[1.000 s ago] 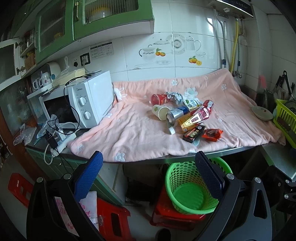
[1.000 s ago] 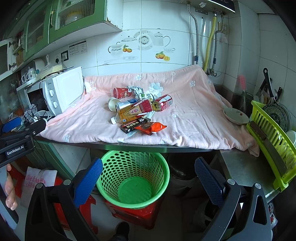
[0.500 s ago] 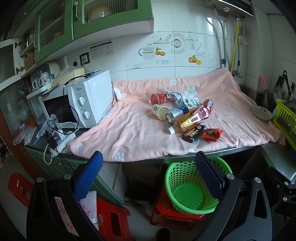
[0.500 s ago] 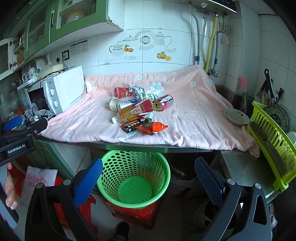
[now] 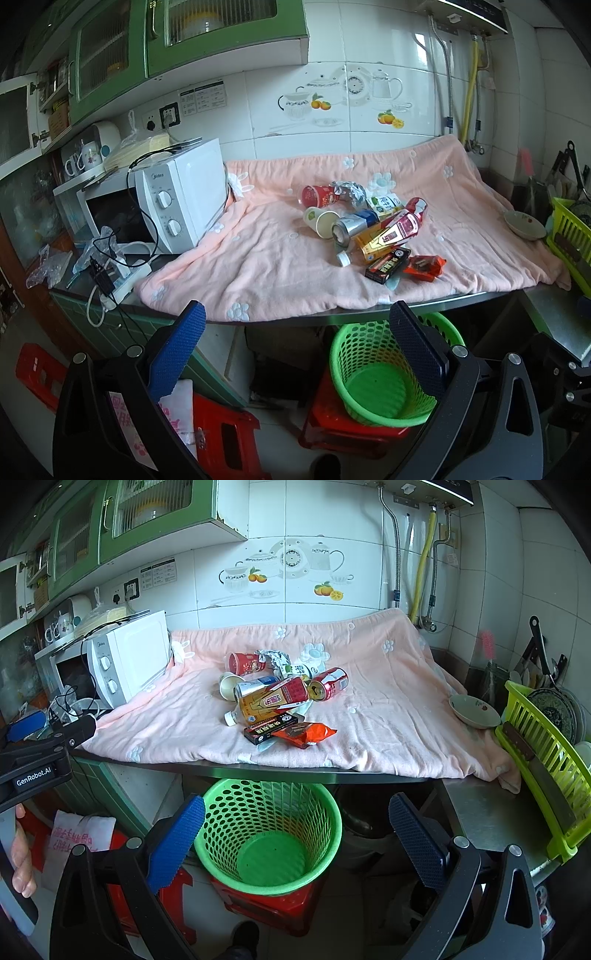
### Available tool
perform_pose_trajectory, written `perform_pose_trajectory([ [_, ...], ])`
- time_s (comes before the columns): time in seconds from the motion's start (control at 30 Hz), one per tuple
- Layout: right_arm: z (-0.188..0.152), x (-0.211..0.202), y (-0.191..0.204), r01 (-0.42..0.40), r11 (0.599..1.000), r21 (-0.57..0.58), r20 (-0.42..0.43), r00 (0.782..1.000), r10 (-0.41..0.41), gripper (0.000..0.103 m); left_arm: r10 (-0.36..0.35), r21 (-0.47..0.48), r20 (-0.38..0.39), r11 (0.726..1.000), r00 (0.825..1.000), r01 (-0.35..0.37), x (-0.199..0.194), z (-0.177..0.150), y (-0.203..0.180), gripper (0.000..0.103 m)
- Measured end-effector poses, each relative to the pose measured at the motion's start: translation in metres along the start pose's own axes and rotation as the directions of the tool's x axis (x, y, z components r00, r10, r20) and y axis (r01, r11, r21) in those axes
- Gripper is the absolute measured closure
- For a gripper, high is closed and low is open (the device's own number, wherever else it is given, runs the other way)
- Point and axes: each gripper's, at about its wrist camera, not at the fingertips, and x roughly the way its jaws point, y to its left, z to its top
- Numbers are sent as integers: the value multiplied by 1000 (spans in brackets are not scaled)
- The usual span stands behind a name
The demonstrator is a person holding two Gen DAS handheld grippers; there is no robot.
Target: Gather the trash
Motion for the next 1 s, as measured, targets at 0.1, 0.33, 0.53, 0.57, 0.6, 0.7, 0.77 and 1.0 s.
perform_pose_trajectory([
  [0.1,0,1,1,-1,1000,0,-1,1000,1,6,1,-1,-3,1000,1000,-1,2,0,-1,5],
  [0.33,0,4,0,-3,1000,-2,-7,1000,3,6,5,-7,-2,1000,1000,-5,4,-1,0,5],
  [0.53,2,8,-3,-4,1000,0,-11,1000,4,6,9,-9,-4,1000,1000,-9,7,0,1,5],
  [0.57,3,9,-4,-3,1000,2,-12,1000,3,6,9,-8,-5,1000,1000,-9,8,0,1,5],
  [0.6,4,11,-4,-4,1000,4,-14,1000,4,6,10,-8,-5,1000,1000,-10,8,1,1,5],
  [0.7,5,15,-6,-7,1000,6,-19,1000,7,6,10,-4,-10,1000,1000,-10,11,5,-1,5],
  [0.77,6,17,-6,-8,1000,4,-21,1000,8,6,9,-3,-12,1000,1000,-9,13,7,-2,5],
  [1.0,15,31,-9,-9,1000,-6,-32,999,9,6,10,2,-15,1000,1000,-9,25,16,-3,5],
])
